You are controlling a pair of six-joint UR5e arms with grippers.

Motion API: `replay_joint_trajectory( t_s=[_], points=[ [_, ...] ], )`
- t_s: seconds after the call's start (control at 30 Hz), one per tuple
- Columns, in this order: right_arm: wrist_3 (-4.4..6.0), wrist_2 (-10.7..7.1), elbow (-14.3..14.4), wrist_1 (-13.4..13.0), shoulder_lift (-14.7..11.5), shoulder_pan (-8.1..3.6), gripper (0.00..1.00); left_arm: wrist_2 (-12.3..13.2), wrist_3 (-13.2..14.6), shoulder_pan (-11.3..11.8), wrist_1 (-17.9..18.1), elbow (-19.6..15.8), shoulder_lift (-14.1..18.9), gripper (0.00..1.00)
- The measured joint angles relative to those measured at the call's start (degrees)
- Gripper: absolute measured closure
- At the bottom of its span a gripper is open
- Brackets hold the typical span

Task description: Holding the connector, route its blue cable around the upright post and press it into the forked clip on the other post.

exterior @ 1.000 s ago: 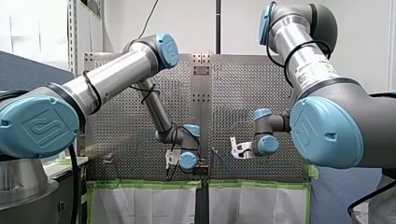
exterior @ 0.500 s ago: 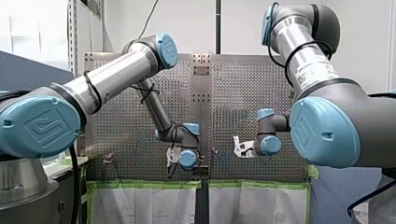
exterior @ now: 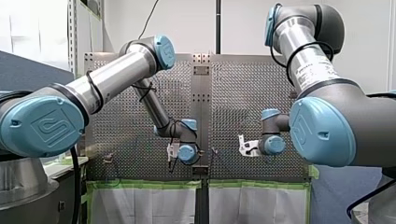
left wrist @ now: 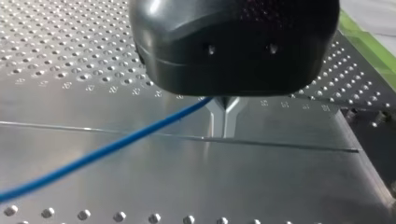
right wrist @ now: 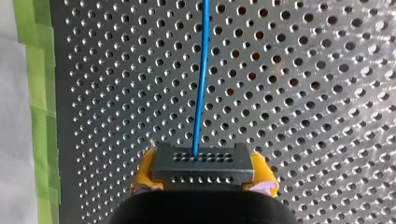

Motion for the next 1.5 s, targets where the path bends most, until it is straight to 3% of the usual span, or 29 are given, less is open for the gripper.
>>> replay_joint_trajectory(
  t_s=[0.27, 0.33, 0.37, 0.43, 0.47, 0.5, 0.53, 0.57, 0.63, 0.9, 1.23, 1.5],
  points=[
    [0.0, -0.12, 0.02, 0.15, -0.01, -0.31, 1.0, 1.61, -0.03, 0.27, -1.22, 0.12, 0.02, 0.98],
    [-0.01, -0.16, 0.01, 0.17, 0.0, -0.33, 1.0, 2.58, 0.05, 0.27, -1.48, 0.13, 0.03, 0.87],
    [-0.02, -0.17, 0.02, 0.18, -0.01, -0.33, 1.0, 3.0, 0.11, 0.27, -1.65, 0.13, 0.03, 0.87],
    [-0.05, -0.25, 0.03, 0.2, -0.04, -0.33, 1.0, 3.97, 0.39, 0.27, -2.25, 0.13, 0.07, 0.66],
    [-0.06, -0.29, 0.04, 0.2, -0.04, -0.33, 1.0, 4.4, 0.5, 0.28, -2.58, 0.13, 0.08, 0.66],
    [-0.07, -0.37, 0.03, 0.2, -0.04, -0.33, 1.0, 4.83, 0.57, 0.3, -2.93, 0.13, 0.08, 0.53],
    [-0.07, -0.42, 0.04, 0.21, -0.04, -0.32, 1.0, 5.34, 0.57, 0.33, -3.44, 0.13, 0.08, 0.3],
    [-0.08, -0.46, 0.04, 0.21, -0.04, -0.3, 1.0, 5.62, 0.59, 0.34, -3.82, 0.13, 0.08, 0.3],
    [-0.08, -0.52, 0.03, 0.2, -0.05, -0.23, 1.0, 5.98, 0.68, 0.36, -4.68, 0.13, 0.08, 0.0],
    [-0.08, -0.72, 0.01, 0.18, -0.05, -0.12, 1.0, 6.07, 1.48, -0.17, -7.94, 0.13, 0.1, 0.0],
    [-0.07, -0.91, 0.0, 0.5, -0.04, 0.01, 1.0, 10.61, 2.43, -1.24, -12.62, 0.1, 0.27, 0.0],
    [-0.08, -0.99, 0.02, 0.77, -0.03, -0.04, 1.0, 13.43, 2.28, -1.99, -12.53, -0.69, 1.8, 0.0]
  ],
)
